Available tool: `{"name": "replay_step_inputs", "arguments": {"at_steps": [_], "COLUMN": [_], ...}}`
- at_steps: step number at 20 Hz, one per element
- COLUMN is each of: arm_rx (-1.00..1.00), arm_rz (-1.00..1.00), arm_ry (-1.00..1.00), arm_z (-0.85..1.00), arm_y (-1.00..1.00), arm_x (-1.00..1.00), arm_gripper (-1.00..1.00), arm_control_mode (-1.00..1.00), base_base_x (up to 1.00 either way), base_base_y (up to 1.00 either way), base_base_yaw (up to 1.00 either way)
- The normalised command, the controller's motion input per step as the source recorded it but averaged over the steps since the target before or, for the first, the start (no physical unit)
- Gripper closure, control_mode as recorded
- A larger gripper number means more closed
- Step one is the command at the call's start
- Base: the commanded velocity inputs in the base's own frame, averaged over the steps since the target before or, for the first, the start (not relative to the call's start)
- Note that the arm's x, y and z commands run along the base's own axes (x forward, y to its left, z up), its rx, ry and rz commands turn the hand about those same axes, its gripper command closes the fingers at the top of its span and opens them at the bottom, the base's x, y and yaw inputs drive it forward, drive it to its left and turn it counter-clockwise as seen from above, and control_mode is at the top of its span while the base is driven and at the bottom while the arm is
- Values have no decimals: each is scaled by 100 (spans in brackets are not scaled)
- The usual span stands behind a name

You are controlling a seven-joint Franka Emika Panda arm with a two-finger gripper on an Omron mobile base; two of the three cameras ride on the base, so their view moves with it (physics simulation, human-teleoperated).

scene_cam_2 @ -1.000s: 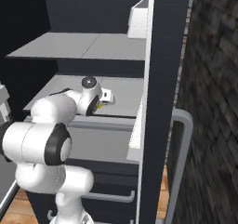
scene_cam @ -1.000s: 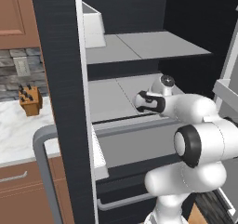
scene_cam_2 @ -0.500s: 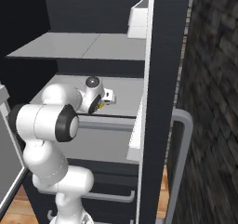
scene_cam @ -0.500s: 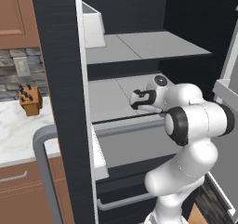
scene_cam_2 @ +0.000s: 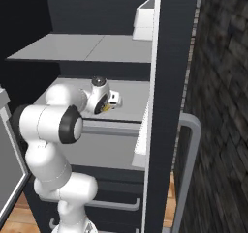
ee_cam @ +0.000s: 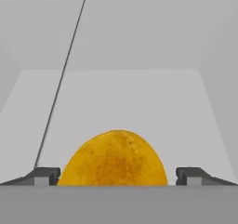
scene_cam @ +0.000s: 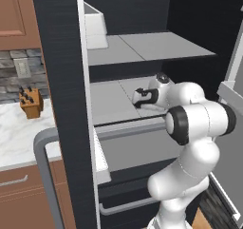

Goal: Pick the banana and mango from the fridge and place them inside the tupperware on the counter.

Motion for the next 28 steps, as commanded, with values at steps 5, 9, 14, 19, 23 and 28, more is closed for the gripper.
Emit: {"name": "replay_step_inputs", "arguments": {"at_steps": [5, 9, 14, 19, 23, 28], "arm_rx": [0, 0, 0, 0, 2, 0], "arm_rz": [-4, -4, 0, -1, 1, 8], "arm_ry": [20, 12, -3, -29, -11, 3], "arm_z": [-65, -76, -16, -34, 31, 98], "arm_y": [0, 3, 1, -1, -13, -4], "arm_x": [-2, -16, -9, -100, -100, -100], "arm_gripper": [100, 100, 100, 100, 100, 100], "arm_control_mode": [-100, -100, -100, -100, -100, -100], "base_base_x": [0, 0, 0, 0, 0, 0], "base_base_y": [0, 0, 0, 0, 0, 0], "base_base_yaw": [0, 0, 0, 0, 0, 0]}}
